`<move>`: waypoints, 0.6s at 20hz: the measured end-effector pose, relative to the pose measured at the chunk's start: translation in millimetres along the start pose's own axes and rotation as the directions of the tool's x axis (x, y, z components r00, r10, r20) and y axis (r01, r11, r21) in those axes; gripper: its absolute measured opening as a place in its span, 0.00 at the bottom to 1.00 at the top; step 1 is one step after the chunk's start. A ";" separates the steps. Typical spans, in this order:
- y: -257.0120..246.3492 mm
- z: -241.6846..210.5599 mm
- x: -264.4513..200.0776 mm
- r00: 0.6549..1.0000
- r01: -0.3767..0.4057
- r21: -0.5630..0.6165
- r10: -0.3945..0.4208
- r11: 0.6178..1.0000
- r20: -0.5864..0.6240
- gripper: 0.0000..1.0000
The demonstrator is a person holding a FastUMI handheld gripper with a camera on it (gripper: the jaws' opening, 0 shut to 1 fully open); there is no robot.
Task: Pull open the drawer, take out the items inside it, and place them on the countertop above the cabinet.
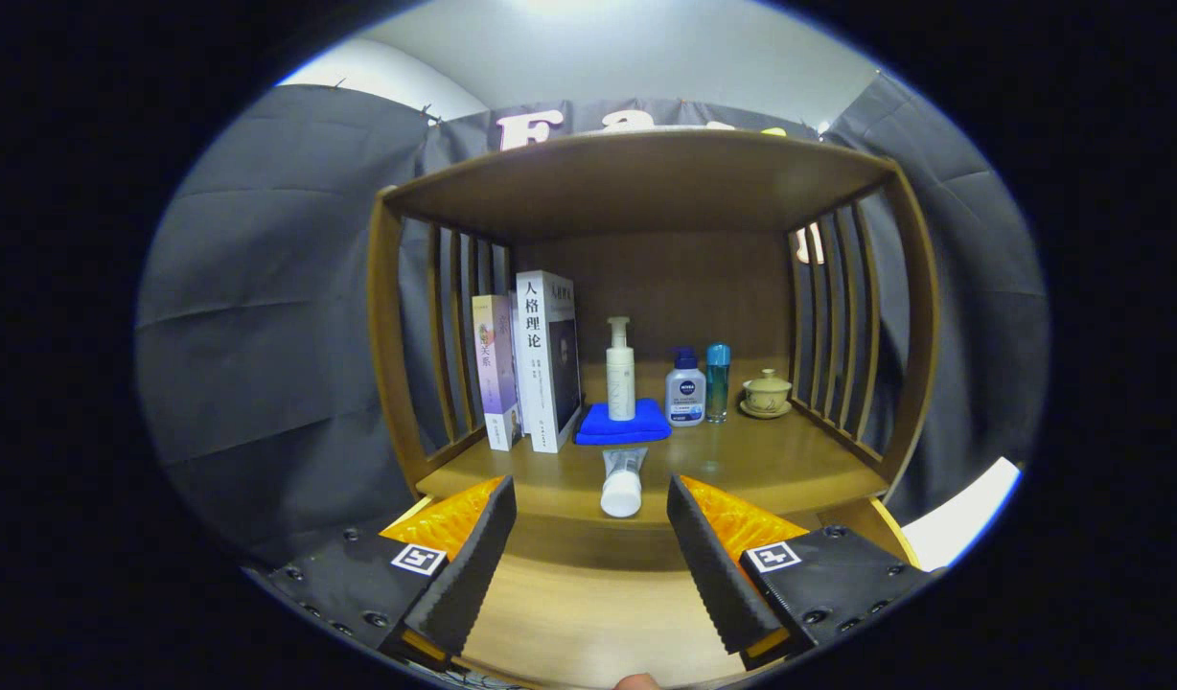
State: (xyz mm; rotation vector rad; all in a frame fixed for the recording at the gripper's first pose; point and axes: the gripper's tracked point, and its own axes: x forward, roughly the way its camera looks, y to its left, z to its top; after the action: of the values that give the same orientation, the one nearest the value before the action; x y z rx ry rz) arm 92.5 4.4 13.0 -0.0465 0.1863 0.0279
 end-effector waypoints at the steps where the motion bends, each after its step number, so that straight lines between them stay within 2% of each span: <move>1: 1.1 -1.6 -8.2 1.000 0.008 -0.006 -0.008 1.000 0.015 0.98; 6: 5.0 -11.6 -56.9 0.995 0.036 -0.029 -0.033 0.999 0.094 0.98; 12: 6.6 -49.3 -108.9 0.990 0.045 -0.039 -0.040 0.998 0.133 0.98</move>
State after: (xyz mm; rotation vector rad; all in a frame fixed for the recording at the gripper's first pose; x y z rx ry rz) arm -23.8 6.0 -15.4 -0.0900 0.0522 -0.0076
